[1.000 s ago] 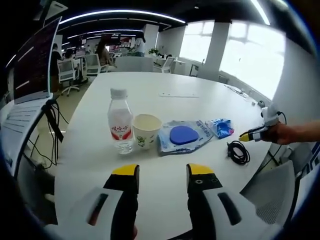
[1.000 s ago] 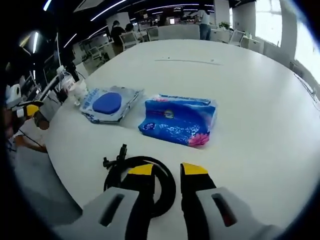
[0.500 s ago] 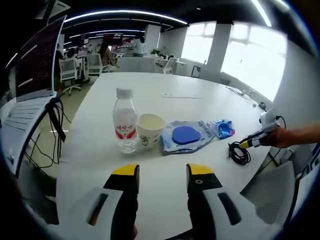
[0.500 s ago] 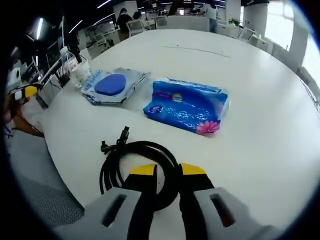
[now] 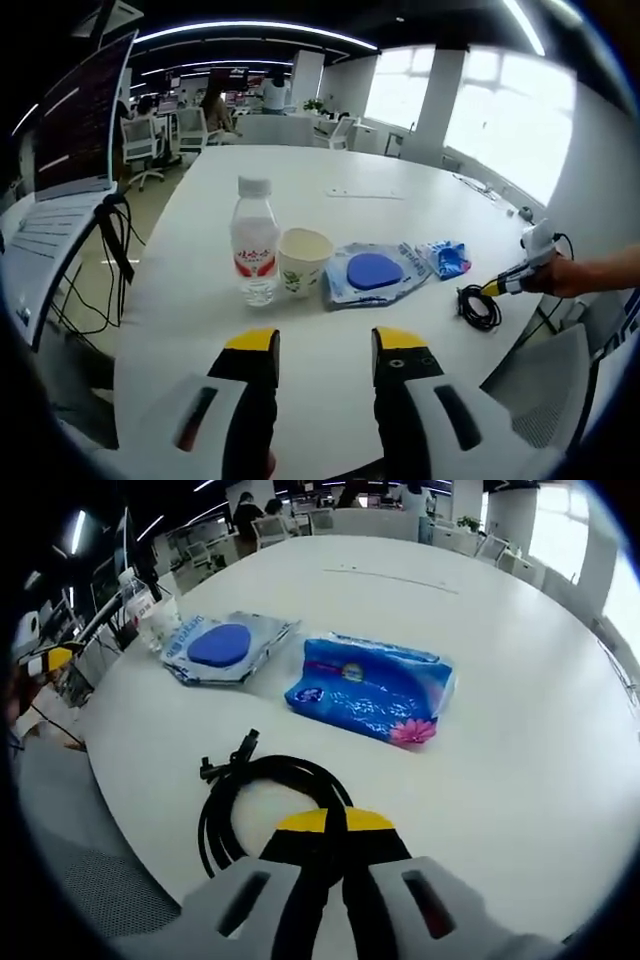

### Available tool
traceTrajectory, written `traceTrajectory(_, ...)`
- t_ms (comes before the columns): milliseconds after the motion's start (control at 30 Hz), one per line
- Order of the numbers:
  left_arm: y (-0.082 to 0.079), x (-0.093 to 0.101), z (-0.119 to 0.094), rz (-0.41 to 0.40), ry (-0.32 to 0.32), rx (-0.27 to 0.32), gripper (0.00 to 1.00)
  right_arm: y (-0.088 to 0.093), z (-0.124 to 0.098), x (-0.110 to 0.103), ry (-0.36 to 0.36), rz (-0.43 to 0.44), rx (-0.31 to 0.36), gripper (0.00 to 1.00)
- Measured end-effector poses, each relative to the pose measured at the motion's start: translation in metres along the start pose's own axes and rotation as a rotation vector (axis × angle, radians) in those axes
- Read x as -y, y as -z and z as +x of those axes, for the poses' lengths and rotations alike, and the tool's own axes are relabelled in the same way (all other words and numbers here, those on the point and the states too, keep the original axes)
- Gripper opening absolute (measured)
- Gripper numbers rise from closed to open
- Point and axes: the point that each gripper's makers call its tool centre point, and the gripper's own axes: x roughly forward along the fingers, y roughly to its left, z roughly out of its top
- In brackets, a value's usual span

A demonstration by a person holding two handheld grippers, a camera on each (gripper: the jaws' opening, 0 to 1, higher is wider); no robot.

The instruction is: Arrange the tabletop items into an orderly group along one side of the table until the central work area is clear of visible clutter.

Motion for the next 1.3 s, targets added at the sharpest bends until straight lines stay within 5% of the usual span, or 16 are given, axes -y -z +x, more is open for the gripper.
traceTrajectory(633,0.001,-0.005,-0.007,-0.005,-0.012,0.008,0.36,-0.038,0.015,-0.043,-0.054,-0.01,0.057,0.0)
traceTrajectory(1300,0.0,-0.017,-0.013,-0.011,-0.029,0.015,0.36,-0.053,0.027,-0.043,-0.052,-0.015,0.062,0.01)
